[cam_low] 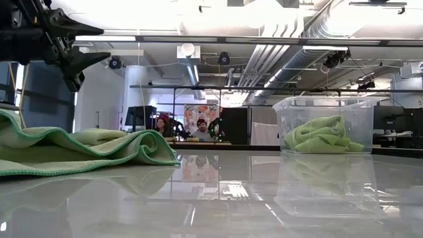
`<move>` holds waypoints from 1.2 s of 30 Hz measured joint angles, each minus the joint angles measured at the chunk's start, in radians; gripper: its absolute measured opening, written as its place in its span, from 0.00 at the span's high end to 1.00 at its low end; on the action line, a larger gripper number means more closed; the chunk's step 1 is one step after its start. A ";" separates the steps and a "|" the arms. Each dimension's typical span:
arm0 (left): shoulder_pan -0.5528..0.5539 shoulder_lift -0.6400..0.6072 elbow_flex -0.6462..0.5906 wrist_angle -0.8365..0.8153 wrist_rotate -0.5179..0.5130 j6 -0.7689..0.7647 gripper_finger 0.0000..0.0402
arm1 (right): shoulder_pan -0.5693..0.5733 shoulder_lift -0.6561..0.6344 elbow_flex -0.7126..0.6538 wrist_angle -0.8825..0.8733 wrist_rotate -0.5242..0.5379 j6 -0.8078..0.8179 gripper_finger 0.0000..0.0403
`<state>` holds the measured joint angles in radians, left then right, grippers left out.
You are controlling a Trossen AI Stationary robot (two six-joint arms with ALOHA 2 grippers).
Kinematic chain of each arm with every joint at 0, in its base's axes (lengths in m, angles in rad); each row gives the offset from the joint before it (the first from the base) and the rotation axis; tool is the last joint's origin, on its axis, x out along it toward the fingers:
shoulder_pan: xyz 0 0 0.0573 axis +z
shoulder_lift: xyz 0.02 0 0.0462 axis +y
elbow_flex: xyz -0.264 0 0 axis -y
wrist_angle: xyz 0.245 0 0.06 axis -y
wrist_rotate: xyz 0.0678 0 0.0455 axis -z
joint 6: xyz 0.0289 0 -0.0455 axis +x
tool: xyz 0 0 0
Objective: Sort towels by color in basket
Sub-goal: Put the bottom left yellow towel into the bottom transparent bin, then put the bottom light green towel into the top transparent bin
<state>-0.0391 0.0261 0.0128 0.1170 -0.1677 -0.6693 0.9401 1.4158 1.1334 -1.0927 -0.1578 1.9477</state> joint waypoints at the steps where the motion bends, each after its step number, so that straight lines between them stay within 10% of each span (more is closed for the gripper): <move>1: 0.000 0.000 0.000 0.000 0.000 0.000 0.51 | 0.000 0.000 -0.031 0.033 -0.005 -0.023 0.98; 9: 0.000 0.000 0.000 0.001 0.000 0.000 0.51 | 0.001 -0.001 -0.136 0.106 -0.108 -0.109 0.94; 23: 0.000 0.000 0.000 0.001 0.000 0.000 0.51 | -0.005 -0.001 0.262 -0.213 -0.045 -0.116 0.69; 27: 0.000 0.000 0.000 0.001 0.000 0.000 0.51 | -0.006 -0.002 0.373 -0.244 0.139 -0.135 0.63; 33: 0.000 0.000 0.000 0.003 0.000 0.000 0.51 | -0.071 -0.003 0.364 -0.125 0.710 -0.369 0.59; 36: 0.000 0.000 0.000 0.003 0.002 -0.001 0.51 | -0.179 -0.002 0.296 -0.034 0.750 -0.527 0.58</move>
<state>-0.0391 0.0261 0.0127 0.1200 -0.1654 -0.6706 0.7616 1.4139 1.4297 -1.1264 0.5925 1.4209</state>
